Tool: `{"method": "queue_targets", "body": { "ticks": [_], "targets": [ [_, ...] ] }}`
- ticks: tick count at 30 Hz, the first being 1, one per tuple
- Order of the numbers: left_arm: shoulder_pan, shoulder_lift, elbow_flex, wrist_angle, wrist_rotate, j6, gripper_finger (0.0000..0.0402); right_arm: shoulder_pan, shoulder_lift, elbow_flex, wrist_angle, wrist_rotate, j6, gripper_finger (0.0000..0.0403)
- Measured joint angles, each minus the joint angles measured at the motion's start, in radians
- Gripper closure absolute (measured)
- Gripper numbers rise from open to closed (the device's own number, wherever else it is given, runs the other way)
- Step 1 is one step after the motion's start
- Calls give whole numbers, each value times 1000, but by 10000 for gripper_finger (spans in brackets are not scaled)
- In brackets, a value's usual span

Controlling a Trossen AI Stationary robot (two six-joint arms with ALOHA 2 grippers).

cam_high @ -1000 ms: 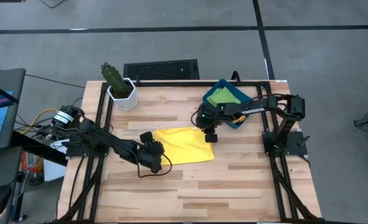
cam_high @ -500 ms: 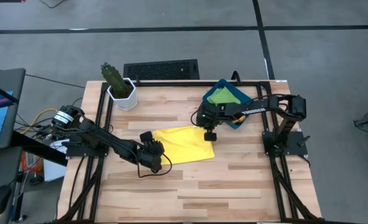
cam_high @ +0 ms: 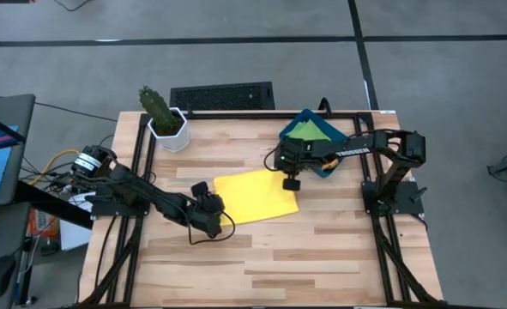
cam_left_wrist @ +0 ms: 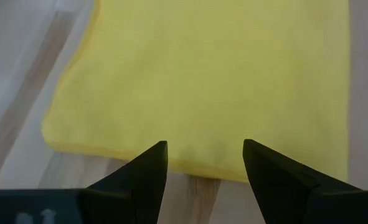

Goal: Fold microfiber towels
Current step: Fold the yellow microfiber towel

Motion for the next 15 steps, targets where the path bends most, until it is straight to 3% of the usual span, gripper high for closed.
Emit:
{"method": "queue_targets", "body": {
  "ticks": [5, 15],
  "targets": [
    [0, 0, -15, 4, 4, -26, 198, -11, 0, 0, -12, 15, 46, 354],
    [0, 0, -15, 8, 3, -26, 198, -54, -9, 0, -105, 18, 92, 347]
  ]
}}
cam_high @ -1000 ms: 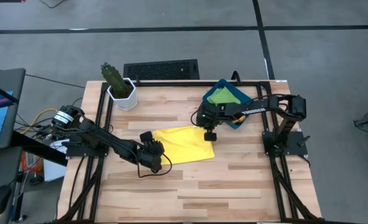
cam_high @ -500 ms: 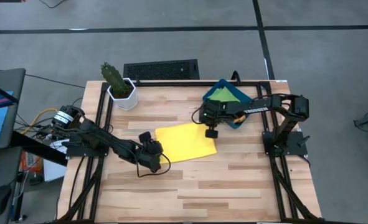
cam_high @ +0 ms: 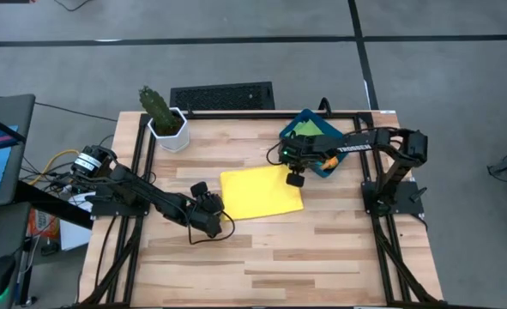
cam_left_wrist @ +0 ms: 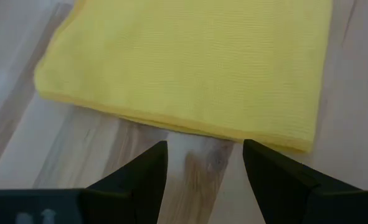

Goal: Fold microfiber towels
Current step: Fold the yellow microfiber towel

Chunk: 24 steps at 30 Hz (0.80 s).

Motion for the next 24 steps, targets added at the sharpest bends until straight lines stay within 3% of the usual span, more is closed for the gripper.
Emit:
{"method": "queue_targets", "body": {
  "ticks": [5, 15, 21, 24],
  "targets": [
    [0, 0, 0, 19, -33, -8, 198, -9, -52, -1, -23, 1, 0, 337],
    [0, 0, 67, 19, -122, 62, 198, -44, -244, 0, -39, 0, 12, 278],
    [0, 0, 74, 75, -167, 98, 198, -31, -313, 0, -68, -7, 41, 269],
    [-3, 0, 74, 150, -164, 133, 198, 2, -330, -7, -65, -104, 55, 274]
  ]
}}
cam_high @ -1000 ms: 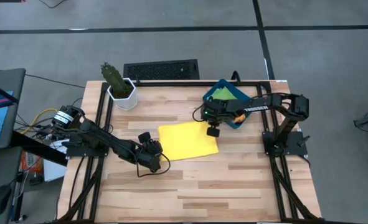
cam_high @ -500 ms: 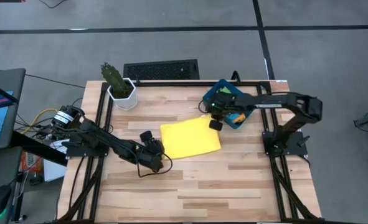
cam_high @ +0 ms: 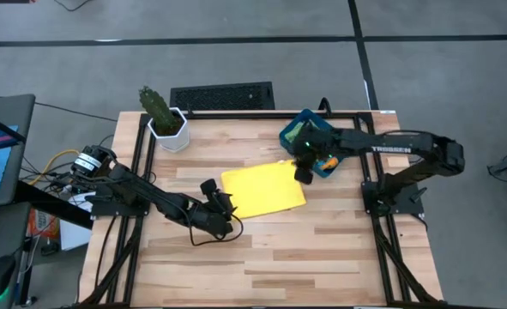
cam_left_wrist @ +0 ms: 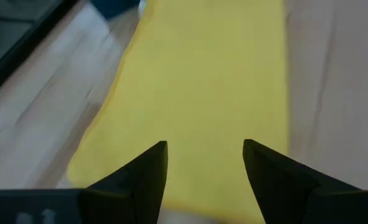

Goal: Fold microfiber towels
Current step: Fold the yellow microfiber towel

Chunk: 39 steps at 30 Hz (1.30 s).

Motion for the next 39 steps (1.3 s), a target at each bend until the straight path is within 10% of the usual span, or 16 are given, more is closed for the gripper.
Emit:
{"method": "queue_targets", "body": {
  "ticks": [6, 13, 17, 39],
  "targets": [
    [-35, 0, -39, 239, -38, 64, 213, 135, -135, -291, 390, -85, 55, 316],
    [-60, 0, -171, 498, -88, 81, 323, 273, -188, -654, 960, 72, 235, 388],
    [-64, 0, -206, 504, -36, 8, 391, 318, -188, -706, 968, 150, 281, 388],
    [-107, 112, -192, 539, 27, 9, 401, 509, -188, -783, 969, 290, 445, 381]
  ]
}}
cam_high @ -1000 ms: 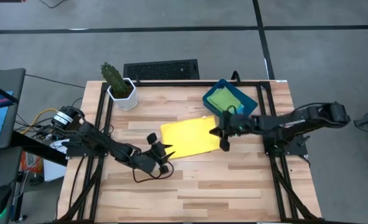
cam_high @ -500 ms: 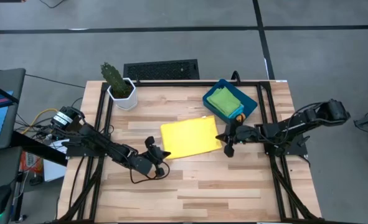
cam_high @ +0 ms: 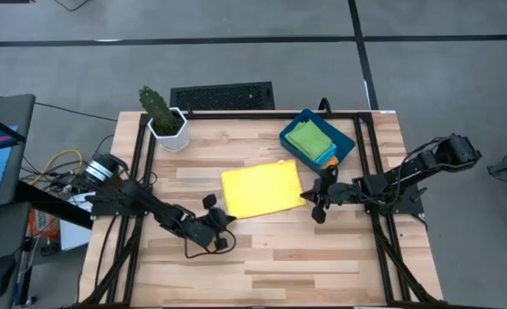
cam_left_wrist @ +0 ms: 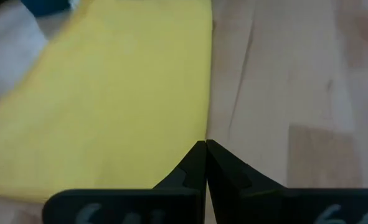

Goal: Fold microfiber towels
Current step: Fold the yellow microfiber towel

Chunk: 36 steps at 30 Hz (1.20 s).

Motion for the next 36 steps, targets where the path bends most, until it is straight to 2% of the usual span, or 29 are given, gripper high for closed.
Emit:
{"method": "queue_targets", "body": {
  "ticks": [3, 7, 13, 21, 29, 36],
  "targets": [
    [0, 66, 38, -18, -10, 11, 401, 4, 0, 0, 0, 0, 0, 390],
    [0, 87, 82, -71, -28, 11, 401, 4, 13, 0, -3, 1, 8, 392],
    [0, 88, 94, -176, -29, -73, 401, 4, 107, 0, 19, 0, 49, 381],
    [-14, 88, 94, -237, 5, -154, 401, 41, 236, 1, 107, 2, 104, 391],
    [-67, 85, 95, -298, 23, -232, 401, 145, 263, 3, 166, -3, 234, 382],
    [-141, 84, 96, -301, 49, -268, 401, 260, 263, 22, 170, 52, 330, 389]
  ]
}}
